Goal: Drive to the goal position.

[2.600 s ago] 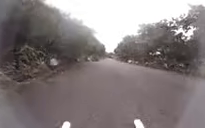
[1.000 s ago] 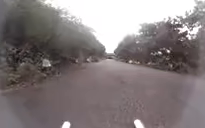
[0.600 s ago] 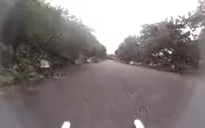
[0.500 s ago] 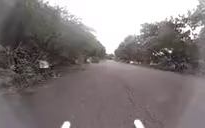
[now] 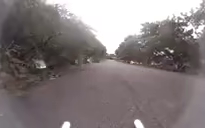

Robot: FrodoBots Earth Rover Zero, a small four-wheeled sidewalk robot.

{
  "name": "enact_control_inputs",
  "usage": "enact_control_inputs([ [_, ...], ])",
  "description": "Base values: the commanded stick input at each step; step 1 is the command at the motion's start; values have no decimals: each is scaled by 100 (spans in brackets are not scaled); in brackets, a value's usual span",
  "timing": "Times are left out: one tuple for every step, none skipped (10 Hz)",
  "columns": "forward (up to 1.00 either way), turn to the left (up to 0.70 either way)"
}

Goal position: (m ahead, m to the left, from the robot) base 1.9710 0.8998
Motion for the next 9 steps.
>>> enact_control_inputs([
  [50,0],
  [50,0],
  [50,0],
  [50,0],
  [50,0],
  [50,0],
  [50,0],
  [50,0],
  [50,0],
])
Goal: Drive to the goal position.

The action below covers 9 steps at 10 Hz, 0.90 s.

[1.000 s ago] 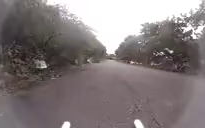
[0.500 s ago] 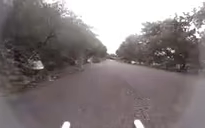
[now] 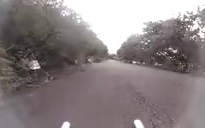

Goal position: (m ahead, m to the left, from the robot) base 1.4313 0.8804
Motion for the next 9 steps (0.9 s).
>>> enact_control_inputs([
  [50,0],
  [50,0],
  [50,0],
  [50,0],
  [50,0],
  [50,0],
  [50,0],
  [50,0],
  [50,0],
])
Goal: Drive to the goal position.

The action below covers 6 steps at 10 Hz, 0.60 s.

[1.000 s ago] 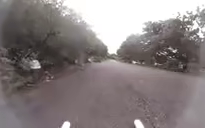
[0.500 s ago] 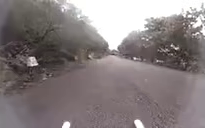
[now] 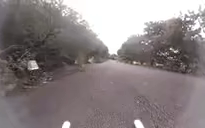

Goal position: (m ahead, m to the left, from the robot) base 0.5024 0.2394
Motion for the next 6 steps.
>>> enact_control_inputs([
  [50,0],
  [50,0],
  [50,0],
  [50,0],
  [50,0],
  [50,0],
])
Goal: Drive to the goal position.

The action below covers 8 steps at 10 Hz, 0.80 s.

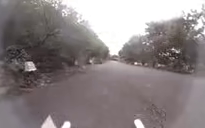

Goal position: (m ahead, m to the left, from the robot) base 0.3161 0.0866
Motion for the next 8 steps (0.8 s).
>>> enact_control_inputs([
  [50,0],
  [50,0],
  [50,0],
  [38,0],
  [0,0],
  [0,0],
  [0,0],
  [0,0],
])
